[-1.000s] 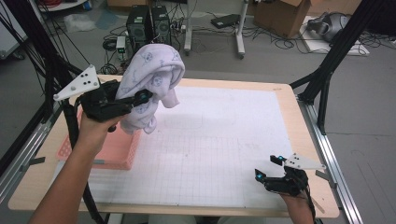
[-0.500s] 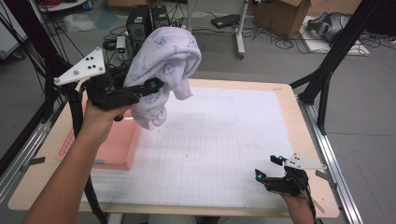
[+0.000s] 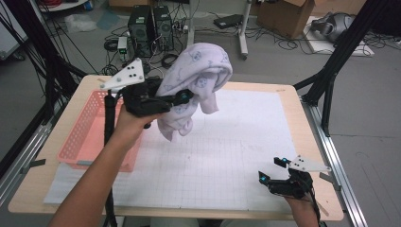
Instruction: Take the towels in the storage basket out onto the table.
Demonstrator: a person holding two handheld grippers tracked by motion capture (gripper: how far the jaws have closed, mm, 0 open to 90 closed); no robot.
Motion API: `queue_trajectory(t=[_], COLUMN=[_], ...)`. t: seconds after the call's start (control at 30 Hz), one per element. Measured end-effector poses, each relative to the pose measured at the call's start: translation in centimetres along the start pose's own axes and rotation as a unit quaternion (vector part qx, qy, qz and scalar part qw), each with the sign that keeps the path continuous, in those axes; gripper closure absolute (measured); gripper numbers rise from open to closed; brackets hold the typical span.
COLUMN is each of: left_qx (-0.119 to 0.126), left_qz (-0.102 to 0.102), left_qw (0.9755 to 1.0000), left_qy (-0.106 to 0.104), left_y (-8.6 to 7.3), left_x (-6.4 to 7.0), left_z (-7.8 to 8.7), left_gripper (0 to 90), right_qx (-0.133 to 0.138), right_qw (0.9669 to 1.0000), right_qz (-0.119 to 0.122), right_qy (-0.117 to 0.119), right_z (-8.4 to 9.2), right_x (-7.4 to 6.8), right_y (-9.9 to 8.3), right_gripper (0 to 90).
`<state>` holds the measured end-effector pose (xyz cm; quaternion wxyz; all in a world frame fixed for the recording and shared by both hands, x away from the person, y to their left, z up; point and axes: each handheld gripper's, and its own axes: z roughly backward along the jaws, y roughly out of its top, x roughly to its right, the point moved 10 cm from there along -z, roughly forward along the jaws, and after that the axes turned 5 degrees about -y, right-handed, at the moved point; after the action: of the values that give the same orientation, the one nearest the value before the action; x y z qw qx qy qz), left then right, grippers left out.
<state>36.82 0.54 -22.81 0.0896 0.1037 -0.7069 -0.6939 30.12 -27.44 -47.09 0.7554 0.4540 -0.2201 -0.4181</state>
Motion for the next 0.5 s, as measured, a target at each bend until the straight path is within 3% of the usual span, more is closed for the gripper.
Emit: queue_trajectory(t=[0.3, 0.47, 0.5], left_qx=[-0.007, -0.020, -0.032], left_qz=[0.030, 0.049, 0.052], left_qw=[0.9995, 0.9986, 0.9981], left_qy=[-0.006, -0.001, 0.002], left_y=[-4.1, -7.8, -8.9], left_x=[-0.4, -1.0, -1.2], left_z=[-4.0, -5.6, -5.9], left_gripper=[60.7, 60.7, 60.7], right_qx=[0.001, 0.000, 0.000], right_qw=[1.0000, 1.0000, 1.0000], right_qz=[-0.002, -0.003, -0.003], right_qy=[0.001, 0.002, 0.002], right_z=[0.1, 0.1, 0.1], right_x=[0.1, 0.1, 0.1], right_y=[0.0, -0.1, -0.1], right_gripper=[14.7, 14.7, 14.7])
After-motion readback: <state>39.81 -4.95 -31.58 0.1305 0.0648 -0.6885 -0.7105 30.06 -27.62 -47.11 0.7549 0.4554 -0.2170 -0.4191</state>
